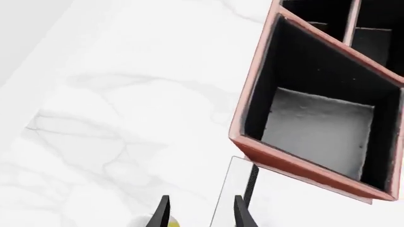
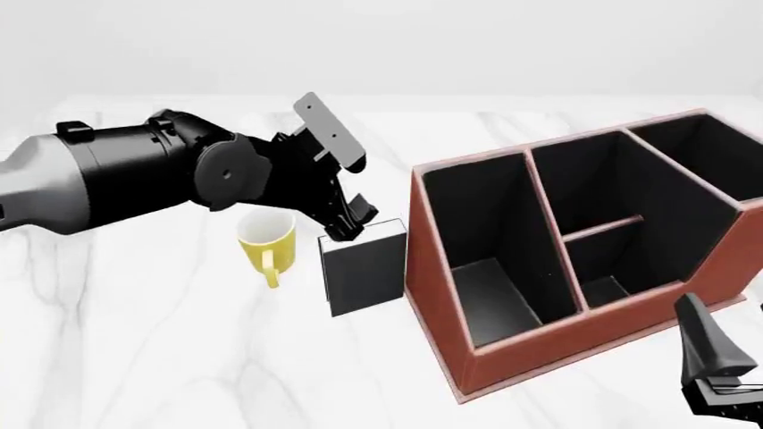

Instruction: Pick up the book and place it in the back compartment of the caddy.

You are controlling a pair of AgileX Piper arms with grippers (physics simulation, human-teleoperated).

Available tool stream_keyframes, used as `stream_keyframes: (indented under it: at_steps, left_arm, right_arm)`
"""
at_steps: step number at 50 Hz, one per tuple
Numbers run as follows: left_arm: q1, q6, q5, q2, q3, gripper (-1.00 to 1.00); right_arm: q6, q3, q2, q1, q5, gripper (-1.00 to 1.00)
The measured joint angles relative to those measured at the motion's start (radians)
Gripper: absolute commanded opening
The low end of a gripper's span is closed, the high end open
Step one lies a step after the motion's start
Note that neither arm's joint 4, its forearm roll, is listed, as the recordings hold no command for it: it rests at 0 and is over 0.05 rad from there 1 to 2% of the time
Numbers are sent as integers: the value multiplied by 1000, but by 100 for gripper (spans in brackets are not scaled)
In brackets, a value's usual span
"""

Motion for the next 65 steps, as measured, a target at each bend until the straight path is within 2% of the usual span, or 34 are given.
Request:
stream_keyframes:
  at_steps: [22,50,65]
  left_arm:
    - [-26,-28,-55,37,53,100]
    - [-41,-47,-122,122,66,100]
    - [-52,-78,-187,183,111,100]
  right_arm:
    - [0,0,3,0,-3,100]
    - [3,1,-3,0,4,100]
    - [4,1,-3,1,4,100]
